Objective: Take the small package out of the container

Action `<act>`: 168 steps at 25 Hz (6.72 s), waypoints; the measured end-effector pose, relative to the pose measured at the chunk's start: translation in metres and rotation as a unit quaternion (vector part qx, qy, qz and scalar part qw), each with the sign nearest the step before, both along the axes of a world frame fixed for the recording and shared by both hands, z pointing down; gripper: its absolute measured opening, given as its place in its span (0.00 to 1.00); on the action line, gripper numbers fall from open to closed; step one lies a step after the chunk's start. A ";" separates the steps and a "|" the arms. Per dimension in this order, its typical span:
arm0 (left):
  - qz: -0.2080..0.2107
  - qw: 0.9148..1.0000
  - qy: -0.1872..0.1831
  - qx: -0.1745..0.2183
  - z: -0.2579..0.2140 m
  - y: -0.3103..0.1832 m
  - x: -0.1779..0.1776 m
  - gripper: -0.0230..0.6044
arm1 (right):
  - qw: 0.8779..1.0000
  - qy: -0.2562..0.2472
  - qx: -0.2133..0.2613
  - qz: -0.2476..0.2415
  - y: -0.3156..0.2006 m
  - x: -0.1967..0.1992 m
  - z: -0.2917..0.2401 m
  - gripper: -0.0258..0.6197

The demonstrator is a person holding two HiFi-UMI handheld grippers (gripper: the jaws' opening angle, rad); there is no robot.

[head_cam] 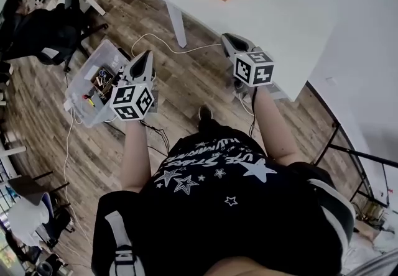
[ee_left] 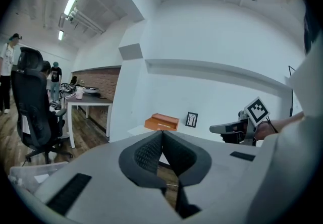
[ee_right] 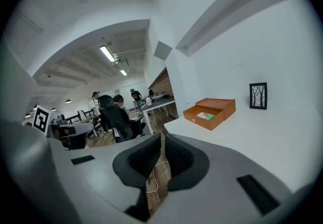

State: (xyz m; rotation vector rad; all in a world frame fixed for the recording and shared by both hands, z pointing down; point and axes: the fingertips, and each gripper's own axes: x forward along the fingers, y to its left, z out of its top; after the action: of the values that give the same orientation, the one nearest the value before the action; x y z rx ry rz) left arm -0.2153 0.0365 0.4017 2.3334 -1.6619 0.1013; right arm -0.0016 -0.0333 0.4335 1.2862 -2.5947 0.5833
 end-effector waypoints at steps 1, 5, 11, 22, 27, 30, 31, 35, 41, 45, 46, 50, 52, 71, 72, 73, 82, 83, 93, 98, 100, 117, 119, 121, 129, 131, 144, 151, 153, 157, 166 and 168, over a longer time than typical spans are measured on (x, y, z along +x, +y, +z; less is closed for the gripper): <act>0.004 1.000 -0.001 -0.001 0.002 -0.013 0.006 0.07 | 1.000 0.000 0.000 0.001 -0.013 0.005 0.001 0.13; 0.019 1.000 -0.006 -0.003 0.007 -0.059 0.034 0.07 | 1.000 0.001 0.000 0.004 -0.055 0.028 0.006 0.13; 0.035 0.999 -0.012 0.000 0.008 -0.107 0.067 0.07 | 1.000 0.001 0.001 0.015 -0.101 0.062 0.009 0.13; 0.050 0.999 -0.020 -0.012 0.010 -0.132 0.091 0.07 | 1.000 -0.005 -0.007 0.014 -0.118 0.085 0.013 0.13; 0.062 0.998 -0.021 -0.017 0.018 -0.149 0.096 0.07 | 0.999 -0.007 -0.018 0.027 -0.127 0.092 0.024 0.13; 0.073 0.997 -0.022 -0.016 0.022 -0.165 0.096 0.07 | 0.999 -0.005 -0.019 0.035 -0.137 0.092 0.027 0.13; 0.076 0.997 -0.021 -0.016 0.022 -0.173 0.095 0.07 | 0.999 -0.003 -0.020 0.038 -0.142 0.093 0.027 0.13; 0.094 0.995 -0.018 -0.016 0.025 -0.209 0.098 0.07 | 0.998 -0.001 -0.022 0.057 -0.170 0.098 0.030 0.13; 0.133 0.991 -0.015 -0.018 0.030 -0.288 0.105 0.07 | 0.996 0.007 -0.028 0.089 -0.229 0.106 0.036 0.13; 0.176 0.984 -0.021 -0.024 0.033 -0.349 0.113 0.07 | 0.992 0.010 -0.038 0.118 -0.274 0.111 0.042 0.13; 0.186 0.982 -0.026 -0.025 0.034 -0.365 0.115 0.07 | 0.991 0.011 -0.040 0.125 -0.287 0.112 0.043 0.13; 0.226 0.973 -0.042 -0.028 0.034 -0.417 0.133 0.07 | 0.986 0.007 -0.047 0.158 -0.320 0.130 0.044 0.13; 0.251 0.966 -0.051 -0.032 0.036 -0.435 0.145 0.07 | 0.984 0.008 -0.049 0.173 -0.330 0.140 0.044 0.13; 0.534 0.800 -0.270 -0.040 0.105 -0.497 0.219 0.37 | 0.957 0.020 -0.069 0.282 -0.372 0.185 0.060 0.13; 0.548 0.788 -0.277 -0.044 0.109 -0.497 0.221 0.41 | 0.955 0.019 -0.070 0.287 -0.371 0.186 0.061 0.13; 0.561 0.775 -0.287 -0.049 0.114 -0.497 0.222 0.45 | 0.953 0.019 -0.072 0.293 -0.370 0.187 0.063 0.13; 0.628 0.679 -0.370 -0.093 0.154 -0.511 0.232 0.59 | 0.940 0.016 -0.080 0.330 -0.377 0.203 0.066 0.13; 0.633 0.668 -0.381 -0.092 0.158 -0.512 0.233 0.59 | 0.939 0.016 -0.082 0.333 -0.377 0.203 0.067 0.13; 0.663 0.571 -0.476 -0.091 0.196 -0.513 0.244 0.61 | 0.931 0.014 -0.098 0.352 -0.372 0.207 0.083 0.13; 0.663 0.540 -0.509 -0.101 0.207 -0.513 0.243 0.61 | 0.929 0.016 -0.101 0.355 -0.370 0.208 0.083 0.13; 0.658 0.531 -0.523 -0.107 0.212 -0.513 0.239 0.61 | 0.929 0.016 -0.100 0.356 -0.369 0.207 0.083 0.13; 0.656 0.515 -0.542 -0.103 0.217 -0.511 0.242 0.60 | 0.933 0.003 -0.096 0.348 -0.369 0.205 0.082 0.13; 0.653 0.531 -0.532 -0.097 0.214 -0.513 0.241 0.59 | 0.934 0.003 -0.093 0.346 -0.370 0.204 0.078 0.13; 0.647 0.544 -0.527 -0.093 0.208 -0.515 0.240 0.60 | 0.935 0.003 -0.090 0.343 -0.370 0.204 0.074 0.13; 0.618 0.612 -0.490 -0.062 0.164 -0.503 0.235 0.60 | 0.943 0.009 -0.071 0.324 -0.361 0.194 0.060 0.13; 0.604 0.642 -0.470 -0.053 0.145 -0.504 0.235 0.59 | 0.946 0.010 -0.064 0.317 -0.362 0.191 0.052 0.13; 0.459 0.823 -0.335 -0.002 0.062 -0.486 0.222 0.60 | 0.962 0.006 -0.036 0.271 -0.346 0.177 0.022 0.13; 0.396 0.885 -0.241 -0.037 0.045 -0.446 0.215 0.60 | 0.970 -0.005 -0.031 0.240 -0.321 0.181 0.017 0.13; 0.387 0.898 -0.201 -0.051 0.039 -0.435 0.212 0.60 | 0.970 -0.014 -0.034 0.239 -0.316 0.181 0.015 0.13; 0.365 0.911 -0.182 -0.059 0.037 -0.419 0.201 0.60 | 0.972 -0.019 -0.038 0.231 -0.307 0.179 0.017 0.13; 0.304 0.939 -0.142 -0.069 0.027 -0.357 0.174 0.60 | 0.980 -0.019 -0.046 0.191 -0.249 0.158 0.017 0.13; 0.294 0.943 -0.135 -0.071 0.031 -0.337 0.167 0.60 | 0.982 -0.015 -0.049 0.182 -0.230 0.152 0.023 0.13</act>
State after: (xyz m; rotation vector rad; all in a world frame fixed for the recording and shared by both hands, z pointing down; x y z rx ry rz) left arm -0.0479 -0.3004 0.4326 2.7085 -0.9493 0.6600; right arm 0.1509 -0.2630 0.4563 1.7432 -2.3305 0.7825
